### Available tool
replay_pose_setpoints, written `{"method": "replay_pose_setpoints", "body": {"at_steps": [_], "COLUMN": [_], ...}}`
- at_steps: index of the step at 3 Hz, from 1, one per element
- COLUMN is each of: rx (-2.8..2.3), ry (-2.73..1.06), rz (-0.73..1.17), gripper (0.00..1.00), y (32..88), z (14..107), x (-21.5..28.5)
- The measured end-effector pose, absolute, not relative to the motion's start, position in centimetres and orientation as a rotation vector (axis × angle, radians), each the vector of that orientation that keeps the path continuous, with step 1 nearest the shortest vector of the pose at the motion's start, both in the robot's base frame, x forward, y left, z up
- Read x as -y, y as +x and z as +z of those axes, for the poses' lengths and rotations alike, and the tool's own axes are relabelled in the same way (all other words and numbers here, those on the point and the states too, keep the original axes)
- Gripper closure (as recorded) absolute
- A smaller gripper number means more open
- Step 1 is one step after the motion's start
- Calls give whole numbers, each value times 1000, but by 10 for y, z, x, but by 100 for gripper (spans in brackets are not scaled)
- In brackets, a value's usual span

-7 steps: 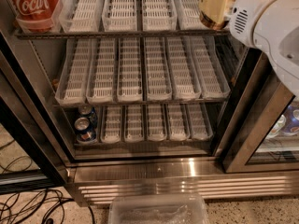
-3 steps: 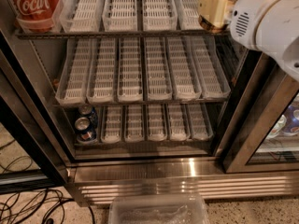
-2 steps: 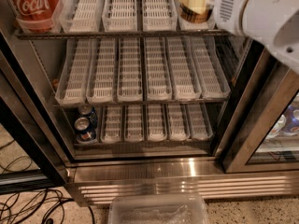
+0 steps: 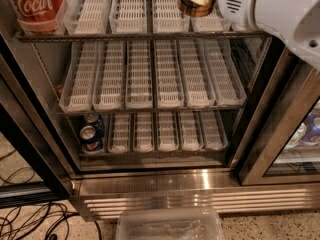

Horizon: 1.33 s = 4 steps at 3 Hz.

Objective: Pick orange can from top shelf of fridge

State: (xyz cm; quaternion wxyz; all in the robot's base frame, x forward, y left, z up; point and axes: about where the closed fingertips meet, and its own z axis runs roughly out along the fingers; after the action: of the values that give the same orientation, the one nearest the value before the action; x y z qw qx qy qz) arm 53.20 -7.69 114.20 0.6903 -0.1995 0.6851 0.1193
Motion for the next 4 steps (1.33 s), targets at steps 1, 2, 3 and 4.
{"method": "replay_pose_setpoints", "body": {"at_steps": [1,2,3,4], "rx": [-1536,-1622,-1781,-1893], "ry": [-457,-504,-565,-633], "rz": [272,298,333,350], "gripper": [100,100,100,100], "y": [529,523,510,501], "z": [1141,1107,1060,1042], "x": [74,72,74,66]}}
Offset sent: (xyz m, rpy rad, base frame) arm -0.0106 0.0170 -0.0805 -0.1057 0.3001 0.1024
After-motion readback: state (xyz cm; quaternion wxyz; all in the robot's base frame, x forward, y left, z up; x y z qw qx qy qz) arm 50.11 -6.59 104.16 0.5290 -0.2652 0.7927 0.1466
